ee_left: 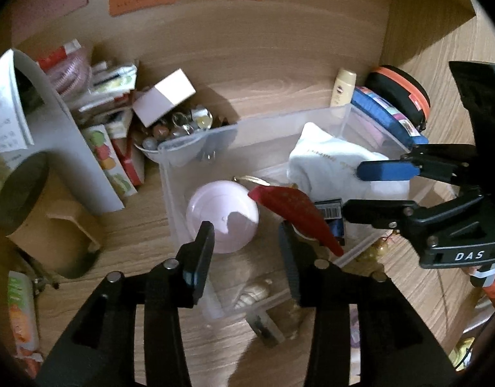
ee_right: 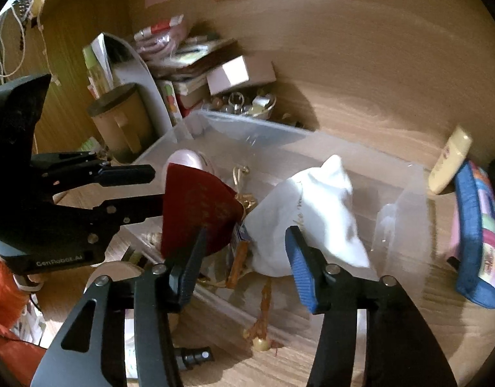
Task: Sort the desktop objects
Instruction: 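Open both tools to drop the seashell and Max box into the bin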
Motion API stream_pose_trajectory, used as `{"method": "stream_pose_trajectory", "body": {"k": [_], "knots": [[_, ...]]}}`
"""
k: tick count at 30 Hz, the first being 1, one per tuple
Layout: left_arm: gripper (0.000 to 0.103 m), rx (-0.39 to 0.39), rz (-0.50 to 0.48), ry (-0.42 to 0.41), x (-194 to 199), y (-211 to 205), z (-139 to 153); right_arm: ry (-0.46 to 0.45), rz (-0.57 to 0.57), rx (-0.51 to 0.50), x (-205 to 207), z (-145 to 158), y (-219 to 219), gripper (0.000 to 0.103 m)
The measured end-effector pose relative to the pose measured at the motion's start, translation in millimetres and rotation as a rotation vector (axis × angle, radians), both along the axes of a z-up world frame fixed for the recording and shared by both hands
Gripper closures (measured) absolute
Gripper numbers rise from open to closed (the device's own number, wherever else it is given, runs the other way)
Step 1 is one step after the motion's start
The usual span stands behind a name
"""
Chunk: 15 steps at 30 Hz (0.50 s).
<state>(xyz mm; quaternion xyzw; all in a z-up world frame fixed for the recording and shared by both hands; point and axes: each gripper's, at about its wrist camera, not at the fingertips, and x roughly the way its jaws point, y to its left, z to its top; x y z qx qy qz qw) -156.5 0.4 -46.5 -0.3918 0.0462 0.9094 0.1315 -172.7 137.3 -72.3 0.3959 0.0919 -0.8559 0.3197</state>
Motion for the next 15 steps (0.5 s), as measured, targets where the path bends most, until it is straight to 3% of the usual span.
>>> {"method": "stream_pose_trajectory", "body": {"k": [5,9,13,15], "knots": [[0.042,-0.021,0.019,0.053,12.7,1.8,12.5,0.023,-0.021,-0.016,9.4,11.5,10.3,0.054],[0.031,-0.047,0.03,0.099,26.7,6.6,21.0,0.047,-0.027,-0.015,21.5,17.7,11.9,0.045],[0.028,-0.076,0.039,0.136,39.7,10.6,27.1,0.077,-0.029,-0.007,36.3,23.9,13.2,0.04],[0.019,-0.071,0.039,0.145,45.0,10.2,29.9,0.099,-0.038,0.002,44.3,27.2,14.0,0.034]]}}
